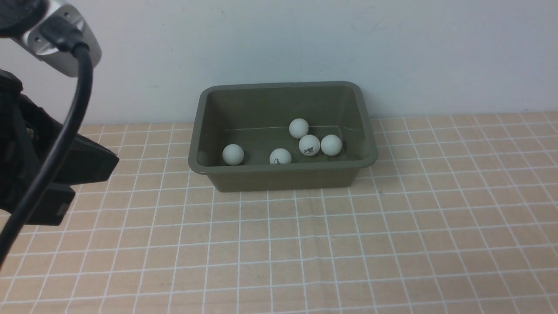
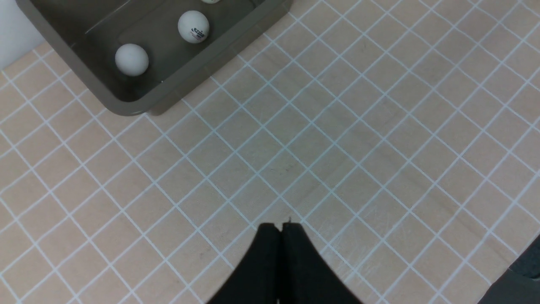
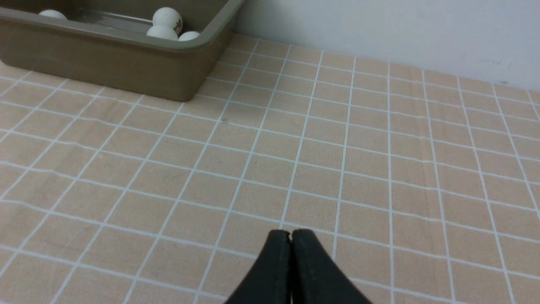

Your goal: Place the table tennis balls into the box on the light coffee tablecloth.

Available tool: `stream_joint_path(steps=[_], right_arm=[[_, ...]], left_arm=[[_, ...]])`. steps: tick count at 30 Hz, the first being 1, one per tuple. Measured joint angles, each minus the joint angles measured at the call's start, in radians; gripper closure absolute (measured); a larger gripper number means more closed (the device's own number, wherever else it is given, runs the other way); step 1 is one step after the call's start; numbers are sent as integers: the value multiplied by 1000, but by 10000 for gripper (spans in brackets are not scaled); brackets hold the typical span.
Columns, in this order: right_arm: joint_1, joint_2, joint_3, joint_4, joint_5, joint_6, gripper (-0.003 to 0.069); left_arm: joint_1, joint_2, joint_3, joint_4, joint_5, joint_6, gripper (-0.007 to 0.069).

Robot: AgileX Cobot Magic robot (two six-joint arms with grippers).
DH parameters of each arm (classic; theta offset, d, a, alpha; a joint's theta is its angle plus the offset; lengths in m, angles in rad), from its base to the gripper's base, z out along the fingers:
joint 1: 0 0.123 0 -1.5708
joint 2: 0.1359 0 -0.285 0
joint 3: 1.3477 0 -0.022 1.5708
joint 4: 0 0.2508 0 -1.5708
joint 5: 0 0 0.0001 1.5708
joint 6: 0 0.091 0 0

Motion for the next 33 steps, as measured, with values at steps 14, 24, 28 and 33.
stream_joint_path(steps=[14,24,28,33], right_arm=[[0,0,0,0,5,3,673],[0,-2,0,0,5,3,673],[0,-2,0,0,5,3,673],[0,-2,0,0,5,3,673]], left_arm=[[0,0,0,-32,1,0,693],[0,0,0,-156,-14,0,693],[0,0,0,-160,-24,0,693],[0,0,0,-160,-24,8,693]])
